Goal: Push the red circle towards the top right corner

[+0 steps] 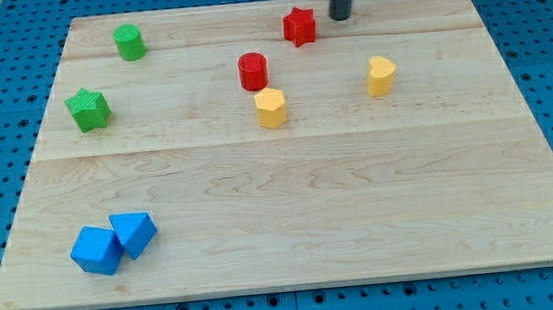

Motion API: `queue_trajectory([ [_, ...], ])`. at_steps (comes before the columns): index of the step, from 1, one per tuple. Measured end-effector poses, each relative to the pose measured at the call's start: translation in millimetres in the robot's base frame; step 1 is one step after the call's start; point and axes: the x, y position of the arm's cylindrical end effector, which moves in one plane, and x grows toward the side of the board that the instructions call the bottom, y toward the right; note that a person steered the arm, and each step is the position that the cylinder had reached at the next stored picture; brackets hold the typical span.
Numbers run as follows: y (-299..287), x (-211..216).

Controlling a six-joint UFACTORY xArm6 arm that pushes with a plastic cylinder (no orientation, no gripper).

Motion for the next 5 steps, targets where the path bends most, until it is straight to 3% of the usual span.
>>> queue_trajectory([
  [1,-15,-1],
  [3,-62,-41],
  [4,-135,-41],
  [5,-170,-36],
])
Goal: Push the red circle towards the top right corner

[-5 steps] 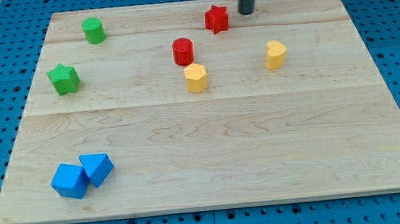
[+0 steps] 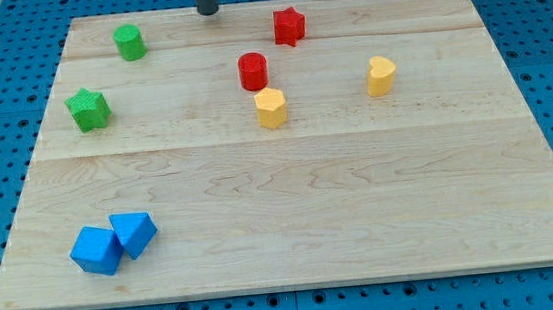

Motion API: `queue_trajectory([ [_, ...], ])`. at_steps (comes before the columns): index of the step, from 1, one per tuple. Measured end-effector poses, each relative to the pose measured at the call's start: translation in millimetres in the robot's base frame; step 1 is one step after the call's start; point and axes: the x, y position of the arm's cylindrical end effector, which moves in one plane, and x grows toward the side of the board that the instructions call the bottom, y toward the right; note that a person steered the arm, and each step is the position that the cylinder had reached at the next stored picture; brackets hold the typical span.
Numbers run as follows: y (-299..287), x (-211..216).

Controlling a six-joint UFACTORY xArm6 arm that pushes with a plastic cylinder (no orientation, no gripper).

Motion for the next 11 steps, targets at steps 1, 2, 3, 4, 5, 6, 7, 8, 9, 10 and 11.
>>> queue_trajectory([
  [1,-5,45],
  [2,-15,105],
  [3,10,149],
  [4,91,127],
  [5,136,116],
  [6,193,111],
  [7,240,94],
  [8,264,72],
  [9,264,89],
  [10,268,92],
  [11,278,92],
])
